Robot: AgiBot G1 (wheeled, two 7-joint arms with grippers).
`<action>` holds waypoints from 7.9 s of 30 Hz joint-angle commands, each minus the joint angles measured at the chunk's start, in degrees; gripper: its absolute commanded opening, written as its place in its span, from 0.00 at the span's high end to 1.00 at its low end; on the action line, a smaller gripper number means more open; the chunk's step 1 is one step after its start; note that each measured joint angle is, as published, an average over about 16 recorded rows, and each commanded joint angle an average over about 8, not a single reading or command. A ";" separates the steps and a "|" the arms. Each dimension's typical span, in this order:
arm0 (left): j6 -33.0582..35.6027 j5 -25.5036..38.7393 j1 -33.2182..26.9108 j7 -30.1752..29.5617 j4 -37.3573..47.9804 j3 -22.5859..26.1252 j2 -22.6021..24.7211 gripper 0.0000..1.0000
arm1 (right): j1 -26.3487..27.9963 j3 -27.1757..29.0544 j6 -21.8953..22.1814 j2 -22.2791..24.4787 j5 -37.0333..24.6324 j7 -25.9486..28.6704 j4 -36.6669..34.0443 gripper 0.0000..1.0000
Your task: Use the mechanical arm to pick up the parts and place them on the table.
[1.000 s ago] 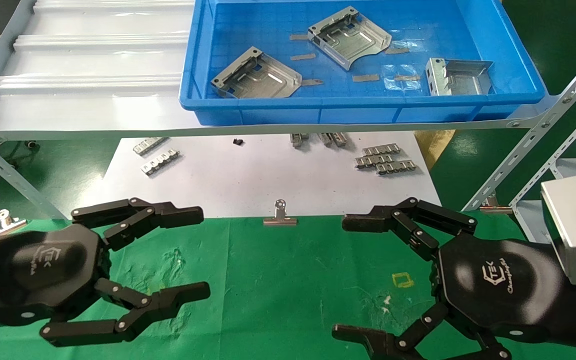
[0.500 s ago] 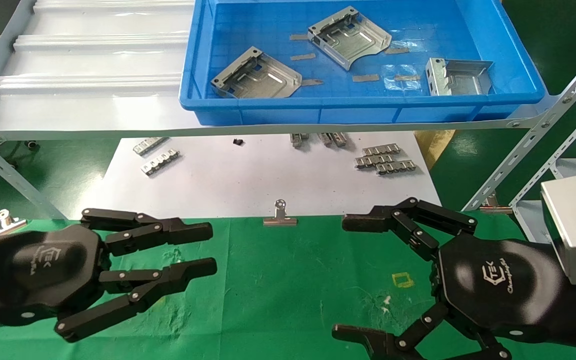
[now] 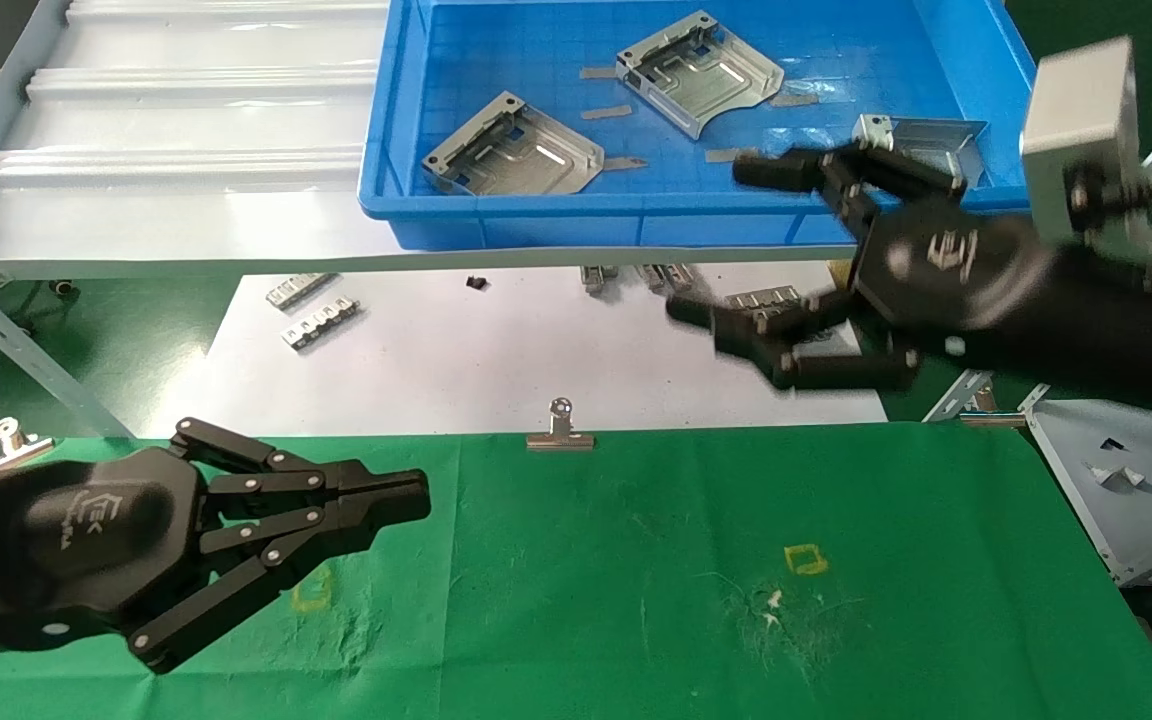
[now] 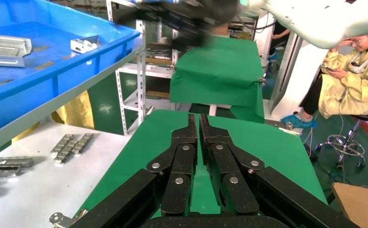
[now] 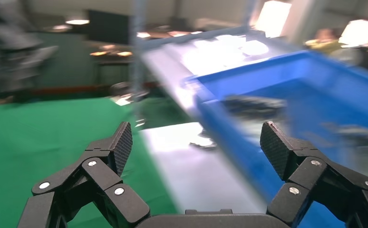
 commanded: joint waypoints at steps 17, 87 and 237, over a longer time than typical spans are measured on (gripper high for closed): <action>0.00 0.00 0.00 0.00 0.00 0.00 0.00 1.00 | 27.20 -13.55 22.07 -23.85 -27.43 5.84 -32.97 0.00; 0.00 0.00 0.00 0.00 0.00 0.00 0.00 0.00 | 41.53 -29.69 22.94 -30.69 -22.95 -0.15 -48.29 1.00; -0.01 -0.01 0.01 0.00 0.01 0.00 -0.01 0.00 | 9.57 -30.65 -17.08 -7.07 6.66 -18.72 -30.59 0.00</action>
